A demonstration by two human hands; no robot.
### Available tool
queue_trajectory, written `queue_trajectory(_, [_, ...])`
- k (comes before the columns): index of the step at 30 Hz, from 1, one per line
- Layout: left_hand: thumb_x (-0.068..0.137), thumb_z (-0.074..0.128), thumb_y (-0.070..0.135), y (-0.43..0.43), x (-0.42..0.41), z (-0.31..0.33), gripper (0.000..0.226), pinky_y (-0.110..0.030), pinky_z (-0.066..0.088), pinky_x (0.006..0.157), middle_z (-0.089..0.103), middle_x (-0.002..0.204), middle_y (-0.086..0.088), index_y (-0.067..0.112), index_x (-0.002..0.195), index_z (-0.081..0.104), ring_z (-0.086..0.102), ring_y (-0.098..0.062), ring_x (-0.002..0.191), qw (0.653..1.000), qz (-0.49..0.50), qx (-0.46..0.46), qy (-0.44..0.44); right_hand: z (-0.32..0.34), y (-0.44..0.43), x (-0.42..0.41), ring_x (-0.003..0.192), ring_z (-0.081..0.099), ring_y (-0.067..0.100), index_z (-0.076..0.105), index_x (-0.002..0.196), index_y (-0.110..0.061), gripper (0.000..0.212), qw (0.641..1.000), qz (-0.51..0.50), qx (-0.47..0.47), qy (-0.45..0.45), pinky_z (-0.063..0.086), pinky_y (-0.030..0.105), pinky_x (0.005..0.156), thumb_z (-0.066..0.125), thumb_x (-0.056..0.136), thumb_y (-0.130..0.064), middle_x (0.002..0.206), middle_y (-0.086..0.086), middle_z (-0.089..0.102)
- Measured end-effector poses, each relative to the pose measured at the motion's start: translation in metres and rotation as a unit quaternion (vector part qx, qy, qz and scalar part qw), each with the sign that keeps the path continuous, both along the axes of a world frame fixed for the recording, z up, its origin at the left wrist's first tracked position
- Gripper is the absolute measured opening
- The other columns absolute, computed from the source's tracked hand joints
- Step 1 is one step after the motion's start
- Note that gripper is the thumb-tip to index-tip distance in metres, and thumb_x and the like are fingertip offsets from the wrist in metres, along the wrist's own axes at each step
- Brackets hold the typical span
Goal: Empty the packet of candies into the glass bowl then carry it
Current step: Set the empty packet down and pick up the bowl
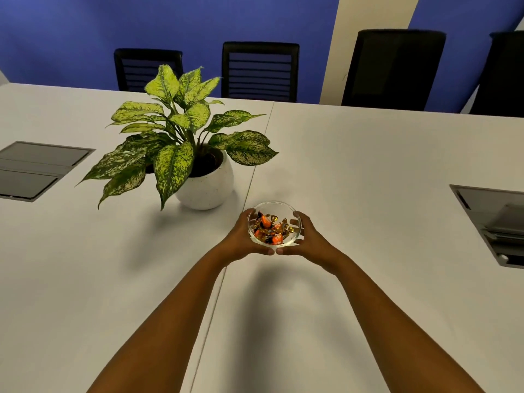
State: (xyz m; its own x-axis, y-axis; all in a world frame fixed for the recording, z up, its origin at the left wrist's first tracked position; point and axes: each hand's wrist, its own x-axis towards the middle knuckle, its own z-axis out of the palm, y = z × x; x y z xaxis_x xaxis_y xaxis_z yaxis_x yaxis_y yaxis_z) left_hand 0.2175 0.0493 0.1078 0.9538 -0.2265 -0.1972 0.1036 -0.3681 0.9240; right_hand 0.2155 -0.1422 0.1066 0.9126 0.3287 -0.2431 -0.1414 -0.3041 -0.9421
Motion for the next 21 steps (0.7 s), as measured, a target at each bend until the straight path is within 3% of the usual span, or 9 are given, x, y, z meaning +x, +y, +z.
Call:
queue_trajectory(5, [0.063, 0.083, -0.001, 0.038, 0.038, -0.025, 0.100, -0.047, 0.044, 0.108, 0.039, 0.148, -0.012, 0.009, 0.143, 0.025, 0.043, -0.028, 0.134, 1.000, 0.017, 0.006, 0.013, -0.028, 0.039, 0.044, 0.121, 0.040, 0.015, 0.019, 0.143, -0.023, 0.097, 1.000, 0.013, 0.007, 0.012, 0.047, 0.010, 0.076, 0.081, 0.069, -0.006, 0.142, 0.000, 0.035])
queue_trajectory(9, [0.062, 0.083, -0.006, 0.059, 0.062, -0.052, 0.103, -0.045, 0.043, 0.109, 0.037, 0.148, -0.014, 0.008, 0.143, 0.022, 0.042, -0.029, 0.134, 0.999, 0.033, -0.005, 0.037, -0.053, 0.062, 0.068, 0.120, 0.040, 0.013, 0.019, 0.143, -0.024, 0.100, 0.999, 0.013, 0.010, 0.040, 0.044, 0.021, 0.090, 0.081, 0.068, -0.004, 0.142, 0.000, 0.035])
queue_trajectory(12, [0.061, 0.084, -0.003, 0.067, 0.070, -0.069, 0.103, -0.043, 0.042, 0.109, 0.038, 0.147, -0.014, 0.008, 0.143, 0.023, 0.043, -0.027, 0.133, 0.998, 0.034, -0.006, 0.047, -0.070, 0.069, 0.077, 0.120, 0.040, 0.014, 0.019, 0.143, -0.023, 0.100, 0.998, 0.013, 0.007, 0.054, 0.043, 0.021, 0.092, 0.081, 0.068, -0.004, 0.135, -0.004, 0.036])
queue_trajectory(17, [0.060, 0.084, -0.003, 0.073, 0.073, -0.087, 0.103, -0.019, 0.049, 0.088, 0.039, 0.145, -0.010, 0.014, 0.142, 0.024, 0.045, -0.016, 0.122, 0.998, 0.028, -0.011, 0.054, -0.081, 0.072, 0.080, 0.120, 0.040, 0.013, 0.017, 0.144, -0.021, 0.101, 0.998, 0.009, -0.002, 0.059, 0.042, 0.024, 0.095, 0.081, 0.068, -0.003, 0.142, 0.002, 0.036])
queue_trajectory(21, [0.061, 0.084, -0.003, 0.074, 0.074, -0.089, 0.104, -0.028, 0.047, 0.096, 0.036, 0.147, -0.010, 0.014, 0.143, 0.021, 0.042, -0.016, 0.125, 0.998, 0.030, -0.008, 0.060, -0.081, 0.074, 0.079, 0.125, 0.037, 0.014, 0.016, 0.145, -0.021, 0.101, 0.998, 0.004, -0.002, 0.057, 0.039, 0.026, 0.102, 0.080, 0.069, -0.003, 0.148, 0.004, 0.033])
